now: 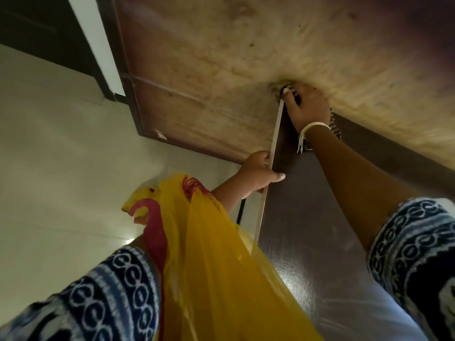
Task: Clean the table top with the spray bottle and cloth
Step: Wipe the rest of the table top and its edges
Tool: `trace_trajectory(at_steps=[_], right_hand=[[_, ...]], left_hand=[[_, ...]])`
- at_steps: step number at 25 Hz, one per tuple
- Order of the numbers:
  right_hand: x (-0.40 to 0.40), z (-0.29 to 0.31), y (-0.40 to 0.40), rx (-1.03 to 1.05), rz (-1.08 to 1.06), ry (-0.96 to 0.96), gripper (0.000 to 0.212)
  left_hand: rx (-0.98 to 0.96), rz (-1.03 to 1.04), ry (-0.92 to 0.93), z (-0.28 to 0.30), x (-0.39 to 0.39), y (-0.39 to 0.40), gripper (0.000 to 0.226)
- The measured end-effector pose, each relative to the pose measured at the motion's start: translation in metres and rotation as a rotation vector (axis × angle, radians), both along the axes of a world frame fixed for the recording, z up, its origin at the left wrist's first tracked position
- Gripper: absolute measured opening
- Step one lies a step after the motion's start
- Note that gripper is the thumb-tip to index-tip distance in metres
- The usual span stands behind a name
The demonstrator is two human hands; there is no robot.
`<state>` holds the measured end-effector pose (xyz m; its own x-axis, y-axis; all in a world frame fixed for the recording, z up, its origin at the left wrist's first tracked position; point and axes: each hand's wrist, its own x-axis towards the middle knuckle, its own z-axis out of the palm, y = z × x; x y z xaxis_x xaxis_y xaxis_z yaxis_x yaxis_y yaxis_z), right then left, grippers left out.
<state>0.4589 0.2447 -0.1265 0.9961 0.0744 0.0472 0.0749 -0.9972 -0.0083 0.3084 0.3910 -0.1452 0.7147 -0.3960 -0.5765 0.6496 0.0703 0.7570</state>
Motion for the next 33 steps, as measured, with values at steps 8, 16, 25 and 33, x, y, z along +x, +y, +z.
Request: trace_trajectory(at_steps=[8,16,25,33], right_hand=[[-0.053,0.0,-0.023,-0.054,0.647,0.056,0.045],[-0.054,-0.007,-0.001,0.043,0.09,0.027,0.05],[-0.186,0.032,0.031,0.865,-0.387,0.075,0.032],[-0.293,0.134,0.018,2.131,-0.571,0.048,0.051]], left_hand=[[0.096,-0.014,0.053,-0.005,0.008,-0.013,0.061],[0.203,-0.033,-0.061,0.005,0.001,-0.009,0.059],[0.74,-0.164,-0.559,0.072,-0.047,-0.001,0.034],[0.502,-0.048,-0.741,0.172,-0.123,-0.017,0.031]])
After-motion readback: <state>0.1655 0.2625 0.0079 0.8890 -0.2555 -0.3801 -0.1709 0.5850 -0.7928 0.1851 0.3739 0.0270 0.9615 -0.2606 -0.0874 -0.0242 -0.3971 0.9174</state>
